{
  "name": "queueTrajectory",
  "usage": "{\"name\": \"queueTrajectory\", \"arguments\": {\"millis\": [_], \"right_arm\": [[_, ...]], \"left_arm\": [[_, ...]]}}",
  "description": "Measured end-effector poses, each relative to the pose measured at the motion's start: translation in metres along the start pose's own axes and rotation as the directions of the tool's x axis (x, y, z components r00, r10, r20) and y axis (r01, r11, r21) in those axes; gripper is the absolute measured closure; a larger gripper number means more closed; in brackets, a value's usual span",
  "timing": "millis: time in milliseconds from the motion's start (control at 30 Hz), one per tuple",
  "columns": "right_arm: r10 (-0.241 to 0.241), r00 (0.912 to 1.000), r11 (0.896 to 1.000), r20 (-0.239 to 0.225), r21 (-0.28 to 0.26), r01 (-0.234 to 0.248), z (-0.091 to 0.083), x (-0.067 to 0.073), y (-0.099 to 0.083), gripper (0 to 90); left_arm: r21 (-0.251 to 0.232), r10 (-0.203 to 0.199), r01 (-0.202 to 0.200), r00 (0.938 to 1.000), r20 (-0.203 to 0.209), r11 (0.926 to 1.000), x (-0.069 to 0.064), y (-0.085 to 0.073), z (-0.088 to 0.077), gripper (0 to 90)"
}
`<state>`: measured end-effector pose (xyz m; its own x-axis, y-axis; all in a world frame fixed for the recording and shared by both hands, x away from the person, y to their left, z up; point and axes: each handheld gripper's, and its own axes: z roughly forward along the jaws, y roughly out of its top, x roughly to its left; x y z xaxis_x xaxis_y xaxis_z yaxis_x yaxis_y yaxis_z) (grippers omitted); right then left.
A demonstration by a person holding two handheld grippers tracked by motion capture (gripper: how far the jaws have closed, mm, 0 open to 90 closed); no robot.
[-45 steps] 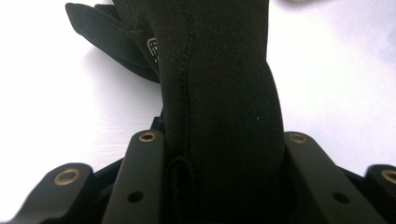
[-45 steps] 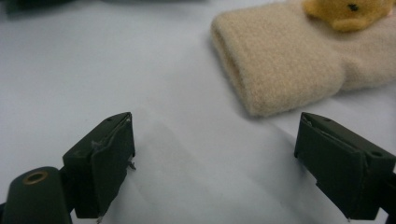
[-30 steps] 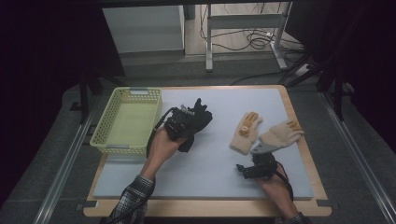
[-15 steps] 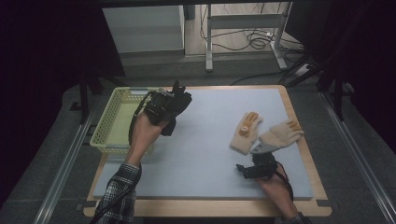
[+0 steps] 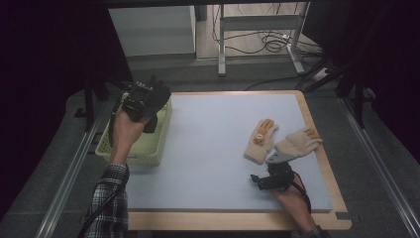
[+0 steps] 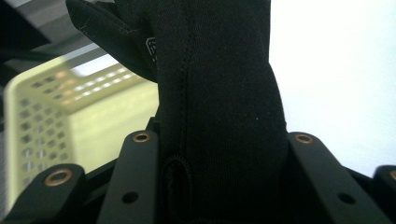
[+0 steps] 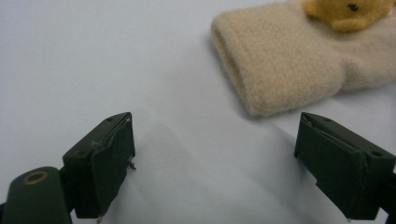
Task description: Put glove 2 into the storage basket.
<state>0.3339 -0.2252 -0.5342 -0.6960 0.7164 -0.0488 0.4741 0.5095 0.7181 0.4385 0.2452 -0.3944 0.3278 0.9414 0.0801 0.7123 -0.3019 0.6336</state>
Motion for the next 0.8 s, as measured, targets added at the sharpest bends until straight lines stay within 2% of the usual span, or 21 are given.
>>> {"name": "queueTrajectory", "arguments": {"millis": [67,100,200,233,267,300,400,533,567,700,800], "right_arm": [[0.000,1.0000,1.000,0.000,0.000,0.000,0.000,0.000,0.000,11.8],[0.000,1.0000,1.000,0.000,0.000,0.000,0.000,0.000,0.000,11.8],[0.000,1.0000,1.000,0.000,0.000,0.000,0.000,0.000,0.000,11.8],[0.000,1.0000,1.000,0.000,0.000,0.000,0.000,0.000,0.000,11.8],[0.000,1.0000,1.000,0.000,0.000,0.000,0.000,0.000,0.000,11.8],[0.000,1.0000,1.000,0.000,0.000,0.000,0.000,0.000,0.000,11.8],[0.001,1.0000,1.000,0.000,0.000,-0.001,0.000,0.000,0.000,11.8],[0.002,1.0000,1.000,0.000,0.000,-0.002,0.000,0.000,0.000,11.8],[0.001,1.0000,1.000,0.000,0.000,-0.001,0.000,0.000,0.000,11.8],[0.002,1.0000,1.000,0.000,0.000,-0.002,0.000,0.000,0.000,11.8],[0.001,1.0000,1.000,0.000,0.000,-0.001,0.000,0.000,0.000,11.8]], "left_arm": [[0.004,-0.022,0.022,0.9997,-0.010,0.9997,0.011,-0.004,0.003,61.9],[0.004,-0.022,0.022,0.9997,-0.010,0.9997,0.011,-0.004,0.003,61.8],[0.019,-0.069,0.070,0.9973,-0.023,0.9974,0.035,-0.016,0.014,61.5],[0.019,-0.069,0.070,0.9973,-0.023,0.9974,0.035,-0.016,0.014,61.2],[0.028,-0.089,0.090,0.9957,-0.023,0.9956,0.044,-0.022,0.021,61.1],[0.028,-0.089,0.090,0.9957,-0.023,0.9956,0.044,-0.022,0.021,61.0],[0.054,-0.117,0.118,0.9927,-0.029,0.9915,0.058,-0.033,0.035,60.9],[0.075,-0.131,0.133,0.9910,-0.025,0.9883,0.067,-0.040,0.045,60.7],[0.099,-0.129,0.130,0.9914,-0.024,0.9865,0.071,-0.044,0.053,60.5],[0.132,-0.128,0.130,0.9915,-0.026,0.9827,0.075,-0.050,0.065,60.4],[0.170,-0.131,0.135,0.9907,-0.037,0.9761,0.080,-0.057,0.077,59.9]]}}
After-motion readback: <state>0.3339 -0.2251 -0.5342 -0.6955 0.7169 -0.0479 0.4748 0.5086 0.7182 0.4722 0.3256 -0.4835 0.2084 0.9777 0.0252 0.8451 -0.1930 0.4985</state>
